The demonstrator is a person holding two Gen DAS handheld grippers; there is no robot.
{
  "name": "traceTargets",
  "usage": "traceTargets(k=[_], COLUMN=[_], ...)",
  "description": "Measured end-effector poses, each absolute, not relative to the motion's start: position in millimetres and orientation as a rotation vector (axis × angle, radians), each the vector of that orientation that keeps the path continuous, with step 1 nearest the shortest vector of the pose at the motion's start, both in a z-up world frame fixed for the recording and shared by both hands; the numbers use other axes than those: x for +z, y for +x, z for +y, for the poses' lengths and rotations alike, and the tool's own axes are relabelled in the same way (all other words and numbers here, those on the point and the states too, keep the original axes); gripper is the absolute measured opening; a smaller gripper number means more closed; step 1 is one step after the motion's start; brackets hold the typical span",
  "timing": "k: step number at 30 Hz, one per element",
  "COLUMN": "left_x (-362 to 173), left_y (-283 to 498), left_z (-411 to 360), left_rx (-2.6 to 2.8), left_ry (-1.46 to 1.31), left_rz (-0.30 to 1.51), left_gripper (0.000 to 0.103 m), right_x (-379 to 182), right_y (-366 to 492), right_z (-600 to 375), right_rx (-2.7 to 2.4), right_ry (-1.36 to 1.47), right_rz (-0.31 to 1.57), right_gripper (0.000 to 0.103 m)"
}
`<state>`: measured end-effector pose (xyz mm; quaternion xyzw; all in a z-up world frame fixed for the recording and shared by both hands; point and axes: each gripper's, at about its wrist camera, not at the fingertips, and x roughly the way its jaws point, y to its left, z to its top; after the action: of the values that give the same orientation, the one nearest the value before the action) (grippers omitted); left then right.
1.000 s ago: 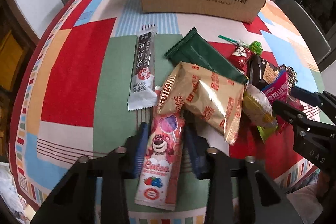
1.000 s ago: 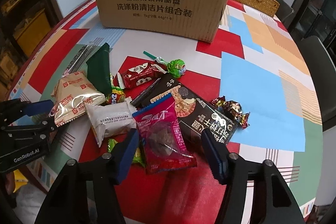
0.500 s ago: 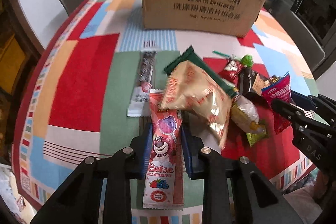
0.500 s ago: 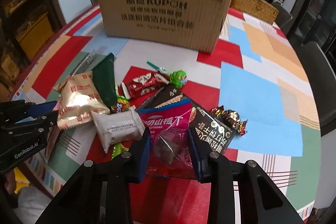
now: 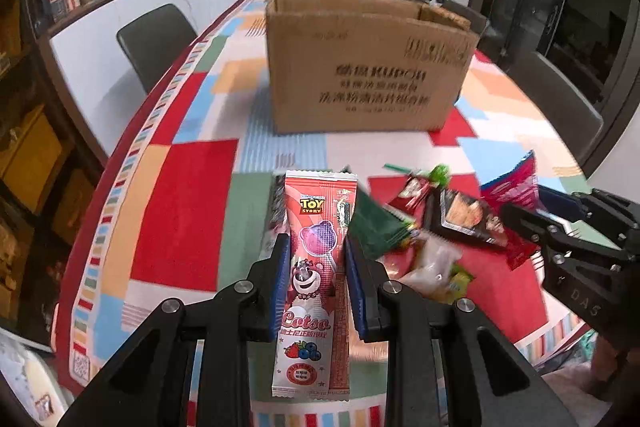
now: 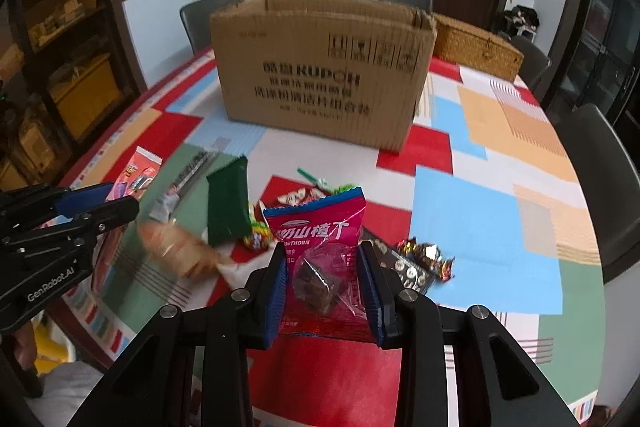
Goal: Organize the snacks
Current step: 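Close the left tool on the pink pack while the right tool grips the red bag, then carry both packs over the cardboard box and open both tools to drop them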
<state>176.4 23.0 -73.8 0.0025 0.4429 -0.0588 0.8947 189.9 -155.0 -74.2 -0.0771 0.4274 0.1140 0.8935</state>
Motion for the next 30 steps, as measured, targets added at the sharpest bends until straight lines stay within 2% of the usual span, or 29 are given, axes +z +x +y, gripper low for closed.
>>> traceTargets(k=[14,30], left_x=[-32,39], left_y=[206,285], left_z=[10,4], left_rx=[-0.173,-0.195], left_ry=[0.044,0.114], left_rz=[0.785,0.569], left_gripper=[0.027,0.027], right_x=[-43,19], right_y=[221,295], right_z=[-164,-169], right_rx=[0.277,0.272], right_ry=[-0.076,-0.044], right_rz=[0.821,0.627], right_gripper=[0.035,0.035])
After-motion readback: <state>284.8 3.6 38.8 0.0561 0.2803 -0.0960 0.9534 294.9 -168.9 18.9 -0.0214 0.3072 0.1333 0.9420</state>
